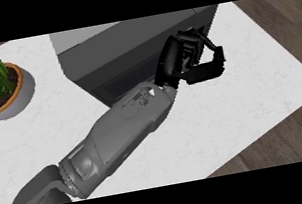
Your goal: Pick up the milk, place it into the microwave and close the microwave
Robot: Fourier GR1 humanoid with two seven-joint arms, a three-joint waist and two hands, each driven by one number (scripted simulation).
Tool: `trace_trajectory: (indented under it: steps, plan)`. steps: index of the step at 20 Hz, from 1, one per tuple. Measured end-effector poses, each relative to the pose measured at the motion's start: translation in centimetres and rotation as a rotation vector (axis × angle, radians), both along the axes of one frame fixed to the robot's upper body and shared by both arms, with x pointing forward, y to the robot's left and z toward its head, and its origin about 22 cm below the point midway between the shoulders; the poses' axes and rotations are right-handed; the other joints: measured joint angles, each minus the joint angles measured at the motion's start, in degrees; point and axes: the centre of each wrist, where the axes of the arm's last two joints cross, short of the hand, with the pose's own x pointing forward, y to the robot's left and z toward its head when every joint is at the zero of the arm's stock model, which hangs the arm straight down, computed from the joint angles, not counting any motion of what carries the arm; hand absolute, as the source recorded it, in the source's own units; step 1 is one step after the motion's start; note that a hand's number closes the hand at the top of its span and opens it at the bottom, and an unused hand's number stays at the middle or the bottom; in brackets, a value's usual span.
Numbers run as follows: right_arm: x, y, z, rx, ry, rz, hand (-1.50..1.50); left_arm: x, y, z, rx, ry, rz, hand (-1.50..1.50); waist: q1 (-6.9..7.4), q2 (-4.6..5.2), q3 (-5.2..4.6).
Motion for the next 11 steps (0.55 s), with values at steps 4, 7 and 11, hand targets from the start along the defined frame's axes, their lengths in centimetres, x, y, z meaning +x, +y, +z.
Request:
trace_trajectory:
  steps: [4,7,11]
  plan:
    - [-0.4,-0.3,0.2,0.008,-0.002,-0.018,-1.5,-0.1,-0.2,0.1,0.0,-0.006,-0.051,-1.5,1.3,0.0,-0.04]
    - [-0.8,-0.5,0.4,0.006,-0.001,-0.032,-1.5,-0.3,-0.2,-0.1,-0.008,-0.004,-0.075,-1.5,2.22,-0.06,-0.09]
    - [-1.3,-0.6,0.6,0.008,0.001,-0.04,-1.5,-0.4,-0.3,-0.3,-0.013,0.003,-0.101,-1.5,3.11,-0.2,-0.08]
